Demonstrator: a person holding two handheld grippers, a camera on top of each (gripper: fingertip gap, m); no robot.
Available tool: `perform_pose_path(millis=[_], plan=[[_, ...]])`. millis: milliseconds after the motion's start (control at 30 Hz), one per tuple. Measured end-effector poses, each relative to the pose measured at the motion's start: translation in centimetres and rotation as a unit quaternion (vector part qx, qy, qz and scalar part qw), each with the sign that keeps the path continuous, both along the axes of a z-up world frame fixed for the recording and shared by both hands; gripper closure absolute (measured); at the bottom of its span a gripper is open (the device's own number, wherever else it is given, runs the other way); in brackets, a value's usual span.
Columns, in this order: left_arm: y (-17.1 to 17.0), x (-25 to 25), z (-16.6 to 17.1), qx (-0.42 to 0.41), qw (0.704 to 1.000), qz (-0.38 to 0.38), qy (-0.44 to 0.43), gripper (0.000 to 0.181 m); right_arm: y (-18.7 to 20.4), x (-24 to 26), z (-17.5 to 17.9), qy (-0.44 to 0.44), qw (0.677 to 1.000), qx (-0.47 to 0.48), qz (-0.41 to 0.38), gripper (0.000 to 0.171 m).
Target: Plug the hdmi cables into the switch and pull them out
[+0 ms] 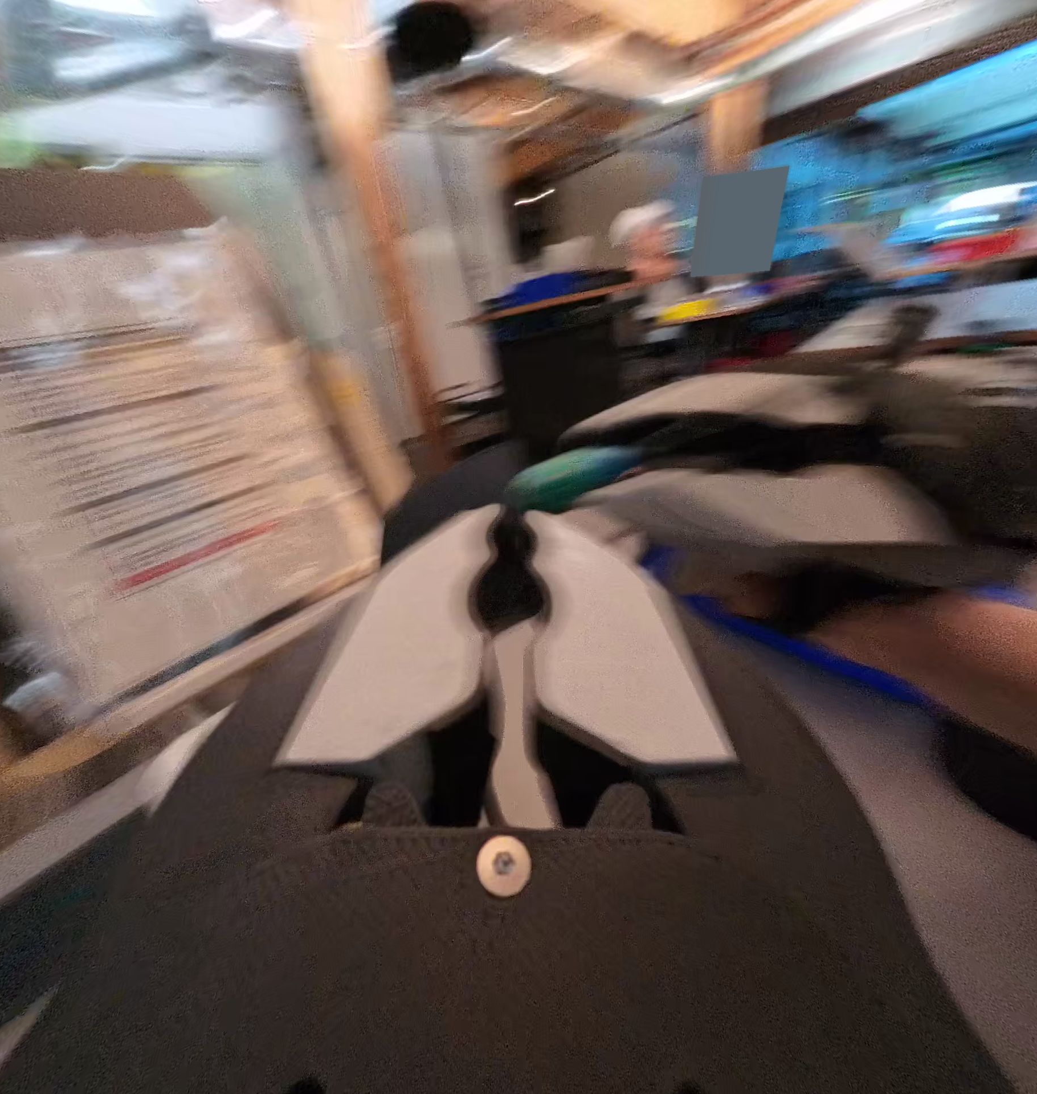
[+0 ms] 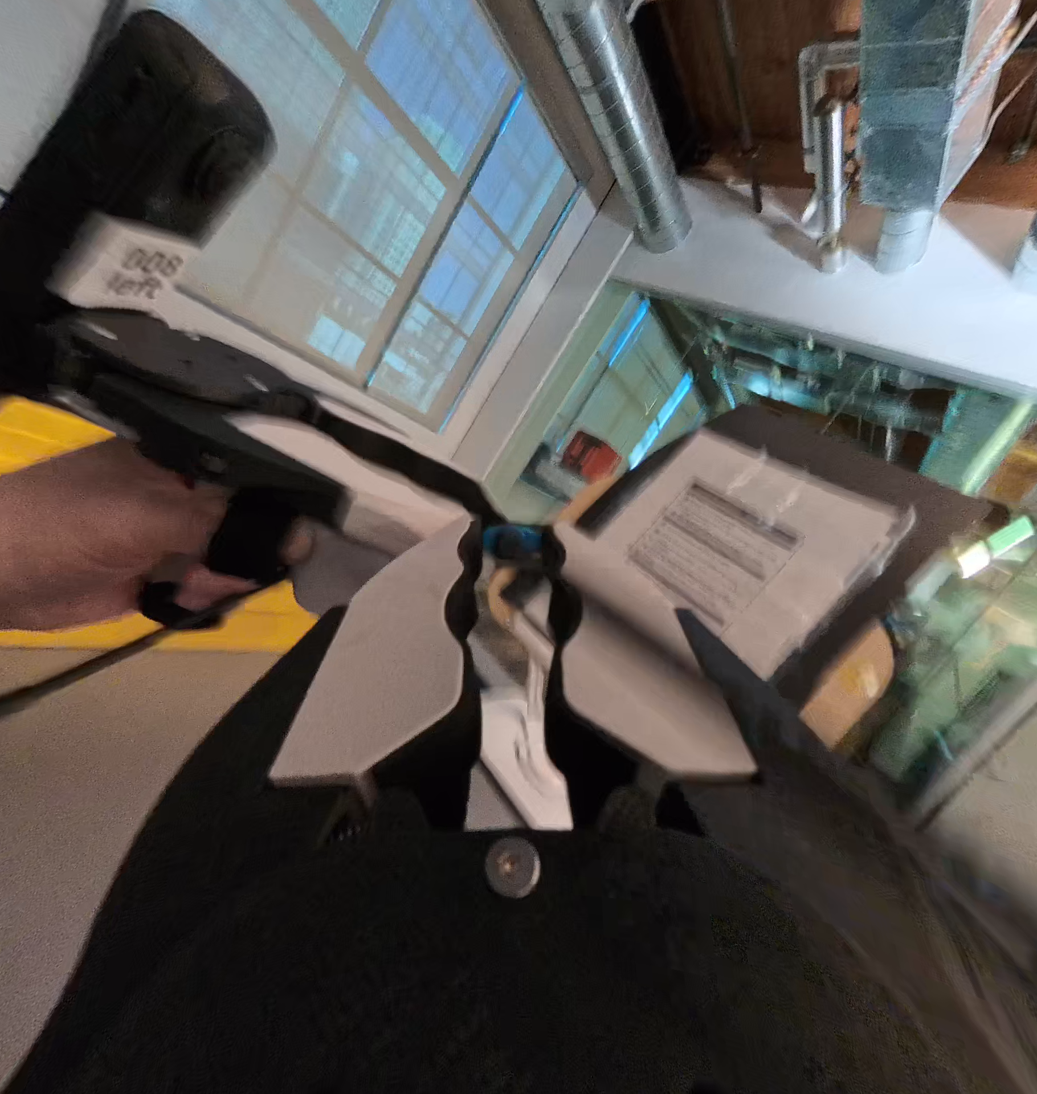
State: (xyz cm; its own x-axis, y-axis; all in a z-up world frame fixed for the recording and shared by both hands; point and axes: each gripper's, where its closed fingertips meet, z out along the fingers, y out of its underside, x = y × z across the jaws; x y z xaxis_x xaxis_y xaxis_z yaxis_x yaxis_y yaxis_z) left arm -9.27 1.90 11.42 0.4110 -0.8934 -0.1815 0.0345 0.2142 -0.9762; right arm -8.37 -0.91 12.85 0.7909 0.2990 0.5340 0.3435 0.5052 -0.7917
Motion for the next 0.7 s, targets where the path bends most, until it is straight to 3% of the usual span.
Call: perform_pose_path(millis=[33,67,100,133,200,233,300,367,533,700], plan=[[-3.0,0.6,0.9,0.026,0.997,-0.070,-0.037,0.156,1.6,0.2,-1.9,-0.028,0.998,-0.054,-0.031,0.152],[-7.1,1.2,1.8,0.052,0.985,-0.150,-0.075,0.169,3.0,-0.7,-5.0,-0.072,0.990,-0.123,-0.022,0.151],[-9.5,2.5,1.5,0.083,0.982,-0.161,-0.052,0.181,3.8,-1.4,-7.1,-0.088,0.984,-0.151,-0.020,0.151],[-9.2,3.8,0.6,0.135,0.987,-0.082,0.014,0.181,3.9,-1.7,-7.5,-0.085,0.989,-0.115,-0.030,0.152],[-6.3,3.3,0.5,0.265,0.951,0.130,0.099,0.181,3.8,-1.8,-7.4,-0.121,0.988,-0.075,-0.053,0.152],[-6.0,2.9,0.7,0.285,0.942,0.144,0.100,0.181,3.9,-1.5,-7.3,-0.114,0.988,-0.089,-0.054,0.152],[-5.4,2.6,0.3,0.165,0.981,0.077,0.073,0.181,4.1,-0.7,-7.2,-0.074,0.989,-0.122,-0.037,0.152],[-5.3,1.9,1.2,0.059,0.998,-0.004,0.013,0.181,4.6,0.4,-7.3,-0.068,0.987,-0.138,-0.044,0.152],[-2.4,-0.1,2.3,-0.038,0.998,-0.032,-0.042,0.176,5.0,1.5,-7.2,-0.075,0.987,-0.135,-0.049,0.152],[-0.1,-0.4,1.0,-0.121,0.991,-0.039,-0.035,0.153,4.6,1.7,-6.6,-0.069,0.989,-0.124,-0.046,0.152]])
